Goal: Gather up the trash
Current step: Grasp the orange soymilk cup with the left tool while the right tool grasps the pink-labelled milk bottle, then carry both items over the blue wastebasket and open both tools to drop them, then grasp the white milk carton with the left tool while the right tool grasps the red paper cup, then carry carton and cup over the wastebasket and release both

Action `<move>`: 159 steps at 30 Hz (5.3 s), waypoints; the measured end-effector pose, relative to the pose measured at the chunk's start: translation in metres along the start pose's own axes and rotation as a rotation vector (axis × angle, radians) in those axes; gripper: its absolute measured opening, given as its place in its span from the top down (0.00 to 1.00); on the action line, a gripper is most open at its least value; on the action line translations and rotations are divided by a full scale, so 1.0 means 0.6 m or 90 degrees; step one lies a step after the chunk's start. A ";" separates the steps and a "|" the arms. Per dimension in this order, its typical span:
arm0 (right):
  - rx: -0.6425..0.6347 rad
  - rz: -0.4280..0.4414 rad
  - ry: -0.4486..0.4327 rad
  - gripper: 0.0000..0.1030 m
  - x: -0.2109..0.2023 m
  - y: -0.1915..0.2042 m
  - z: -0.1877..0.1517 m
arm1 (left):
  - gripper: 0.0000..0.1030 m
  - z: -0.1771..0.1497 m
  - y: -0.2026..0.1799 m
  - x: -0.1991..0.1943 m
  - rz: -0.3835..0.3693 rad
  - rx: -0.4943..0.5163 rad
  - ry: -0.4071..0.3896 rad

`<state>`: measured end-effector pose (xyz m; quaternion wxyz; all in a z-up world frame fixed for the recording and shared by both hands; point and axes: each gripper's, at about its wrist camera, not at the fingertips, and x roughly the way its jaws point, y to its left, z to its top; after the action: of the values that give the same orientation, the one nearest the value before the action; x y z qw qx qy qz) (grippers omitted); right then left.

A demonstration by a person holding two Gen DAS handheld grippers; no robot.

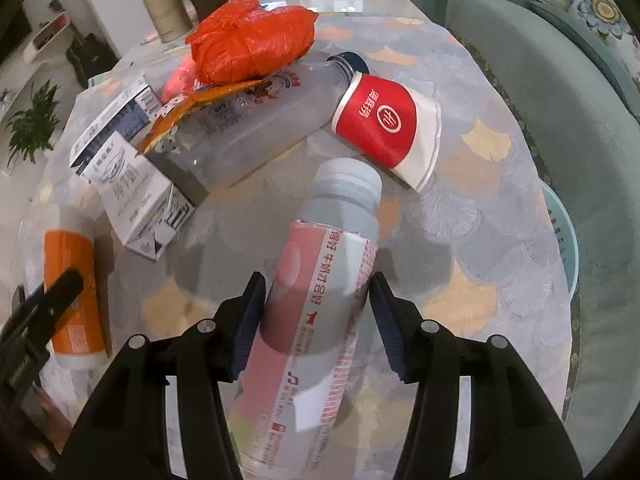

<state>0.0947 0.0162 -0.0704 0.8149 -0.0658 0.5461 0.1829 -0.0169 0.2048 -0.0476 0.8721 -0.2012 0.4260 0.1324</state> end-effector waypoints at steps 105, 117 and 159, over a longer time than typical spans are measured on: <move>0.022 0.076 -0.260 0.39 -0.070 -0.134 0.053 | 0.23 0.051 -0.010 0.020 0.068 -0.111 -0.043; 0.045 0.074 -0.259 0.39 -0.070 -0.162 0.049 | 0.15 0.048 -0.168 0.106 0.140 0.022 -0.046; 0.098 0.028 -0.252 0.27 -0.085 -0.198 0.073 | 0.50 0.067 -0.131 -0.028 -0.069 0.058 -0.110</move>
<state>0.1595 -0.0916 -0.0174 0.9046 0.0463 0.3890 0.1679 0.0319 0.1530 0.0068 0.9197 -0.1717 0.3434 0.0825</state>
